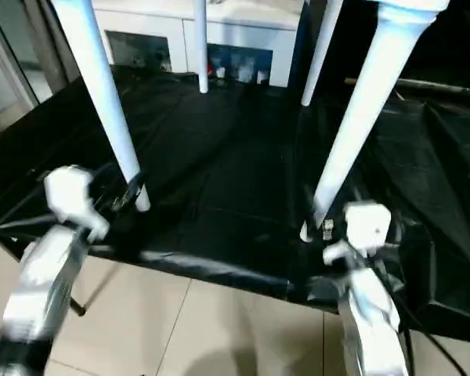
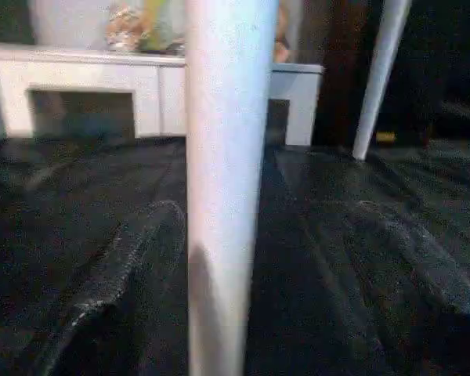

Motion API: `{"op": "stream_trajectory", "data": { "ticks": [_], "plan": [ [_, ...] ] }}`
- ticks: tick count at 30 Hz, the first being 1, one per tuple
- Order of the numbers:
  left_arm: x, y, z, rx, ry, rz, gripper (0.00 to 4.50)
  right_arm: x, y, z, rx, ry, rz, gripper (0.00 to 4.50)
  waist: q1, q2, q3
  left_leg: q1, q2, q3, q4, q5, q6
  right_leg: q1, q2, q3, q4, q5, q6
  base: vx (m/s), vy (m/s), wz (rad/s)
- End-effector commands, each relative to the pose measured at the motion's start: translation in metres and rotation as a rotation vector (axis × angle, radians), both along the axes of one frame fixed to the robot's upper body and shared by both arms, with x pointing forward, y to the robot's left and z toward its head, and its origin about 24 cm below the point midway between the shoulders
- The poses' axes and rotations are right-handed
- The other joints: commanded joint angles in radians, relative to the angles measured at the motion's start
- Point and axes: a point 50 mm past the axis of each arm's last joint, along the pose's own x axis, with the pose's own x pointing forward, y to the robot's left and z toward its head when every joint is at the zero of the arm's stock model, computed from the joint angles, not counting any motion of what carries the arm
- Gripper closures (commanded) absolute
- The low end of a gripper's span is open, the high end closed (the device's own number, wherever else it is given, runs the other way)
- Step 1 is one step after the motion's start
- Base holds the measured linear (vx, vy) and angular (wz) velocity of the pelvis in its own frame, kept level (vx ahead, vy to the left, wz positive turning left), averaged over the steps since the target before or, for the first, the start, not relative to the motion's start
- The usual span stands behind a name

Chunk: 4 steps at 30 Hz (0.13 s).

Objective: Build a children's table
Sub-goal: Flip table

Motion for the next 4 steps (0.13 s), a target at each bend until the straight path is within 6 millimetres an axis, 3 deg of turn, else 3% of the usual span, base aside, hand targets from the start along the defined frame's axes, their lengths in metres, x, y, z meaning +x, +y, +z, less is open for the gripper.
{"op": "stream_trajectory", "data": {
  "ticks": [1,4],
  "plan": [
    [-0.0074,0.0008,0.0032,-0.04,0.021,0.055,0.79,-0.0036,0.0048,0.0042,-0.003,0.03,0.047,0.76,-0.002,0.0,-0.043,0.011,0.017,0.001,-0.09,-0.386,0.013,0.035,-0.019,0.023,-0.081,-0.35,-0.121,0.0,0.0,0.0],
    [-0.0168,-0.0012,0.003,-0.07,0.029,0.081,0.79,-0.0074,0.0061,0.0064,0.02,0.058,0.078,0.76,-0.006,-0.005,-0.038,0.011,0.011,-0.002,-0.091,-0.422,0.0,0.028,-0.018,0.022,-0.094,-0.443,-0.066,0.0,0.0,0.0]
  ]
}}
